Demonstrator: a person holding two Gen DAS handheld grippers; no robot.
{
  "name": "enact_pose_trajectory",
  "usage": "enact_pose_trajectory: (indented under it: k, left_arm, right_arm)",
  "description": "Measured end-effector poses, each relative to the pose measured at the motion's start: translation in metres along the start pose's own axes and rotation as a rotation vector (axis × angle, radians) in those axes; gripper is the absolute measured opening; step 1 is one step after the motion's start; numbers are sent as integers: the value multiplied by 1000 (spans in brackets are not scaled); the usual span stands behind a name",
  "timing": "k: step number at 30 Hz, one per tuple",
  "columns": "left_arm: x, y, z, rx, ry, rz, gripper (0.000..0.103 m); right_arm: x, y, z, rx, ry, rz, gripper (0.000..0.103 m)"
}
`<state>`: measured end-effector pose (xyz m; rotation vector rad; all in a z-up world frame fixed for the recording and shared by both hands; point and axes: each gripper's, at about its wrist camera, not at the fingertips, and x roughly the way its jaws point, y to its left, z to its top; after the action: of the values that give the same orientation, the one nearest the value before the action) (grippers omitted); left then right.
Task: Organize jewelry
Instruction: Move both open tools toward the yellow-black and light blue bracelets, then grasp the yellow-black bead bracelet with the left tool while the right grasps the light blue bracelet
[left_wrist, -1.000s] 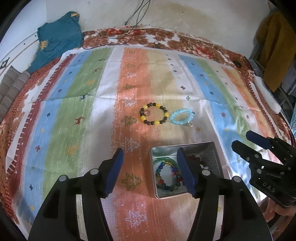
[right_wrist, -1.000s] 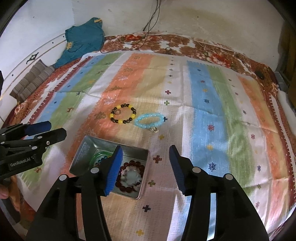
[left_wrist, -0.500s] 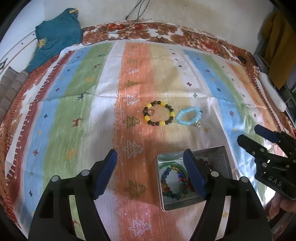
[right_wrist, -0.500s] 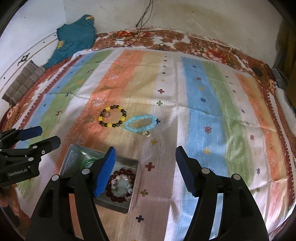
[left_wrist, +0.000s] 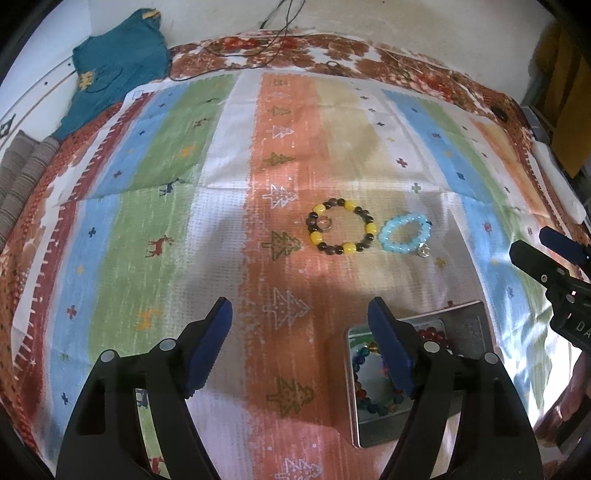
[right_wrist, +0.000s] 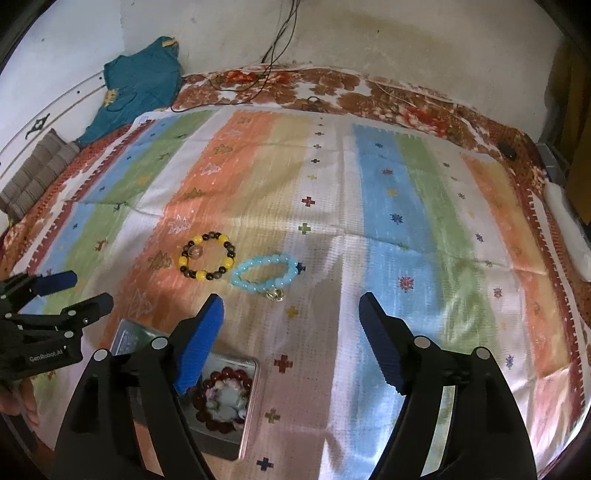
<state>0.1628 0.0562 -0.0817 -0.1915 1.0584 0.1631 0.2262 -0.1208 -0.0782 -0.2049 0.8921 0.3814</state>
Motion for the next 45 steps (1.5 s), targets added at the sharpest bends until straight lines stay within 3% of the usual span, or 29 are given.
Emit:
enact_pose_trajectory:
  k: [17, 26, 45]
  left_arm:
    - [42, 5, 21, -25, 49, -26, 77]
    - [61, 4, 30, -16, 71, -32, 77]
    - [97, -3, 45, 24, 103, -19, 77]
  right_arm:
    - [36, 4, 11, -29, 61, -7, 76]
    - [60, -12, 18, 56, 80, 12, 76]
    - [104, -9, 22, 42, 145, -5, 76]
